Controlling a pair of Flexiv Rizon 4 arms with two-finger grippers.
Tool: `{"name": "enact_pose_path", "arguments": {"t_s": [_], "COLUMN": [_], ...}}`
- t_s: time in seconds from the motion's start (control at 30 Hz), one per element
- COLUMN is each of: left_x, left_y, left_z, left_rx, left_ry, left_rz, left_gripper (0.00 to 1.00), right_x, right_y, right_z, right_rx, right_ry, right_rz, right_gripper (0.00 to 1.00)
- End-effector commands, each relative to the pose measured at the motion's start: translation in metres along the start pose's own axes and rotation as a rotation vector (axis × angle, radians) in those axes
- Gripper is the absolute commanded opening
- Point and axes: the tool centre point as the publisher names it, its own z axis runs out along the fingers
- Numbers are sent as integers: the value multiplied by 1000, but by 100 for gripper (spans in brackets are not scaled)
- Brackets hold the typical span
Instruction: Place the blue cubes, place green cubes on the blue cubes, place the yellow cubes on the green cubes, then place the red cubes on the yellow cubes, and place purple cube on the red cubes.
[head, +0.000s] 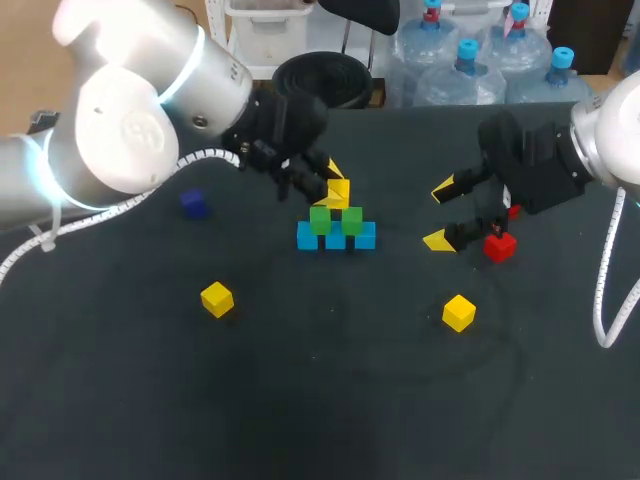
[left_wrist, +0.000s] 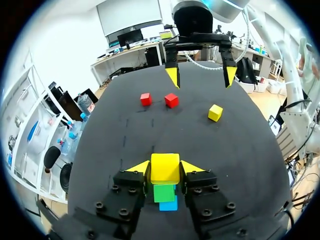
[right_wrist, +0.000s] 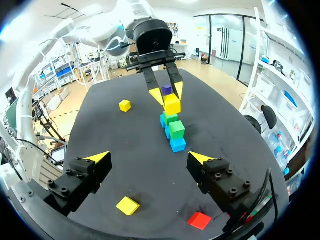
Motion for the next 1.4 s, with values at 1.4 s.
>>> {"name": "enact_pose_path", "arguments": {"t_s": [1.4], "left_x": [16], "left_y": [8], "left_z": [17], "left_rx": [12], "left_ry": [-7], "left_rz": [-67], "left_gripper": [0], "right_x": [0], "right_y": [0], "right_z": [0], "right_rx": [-1], "right_ry": [-2], "right_rz": [-1], "right_gripper": [100]}}
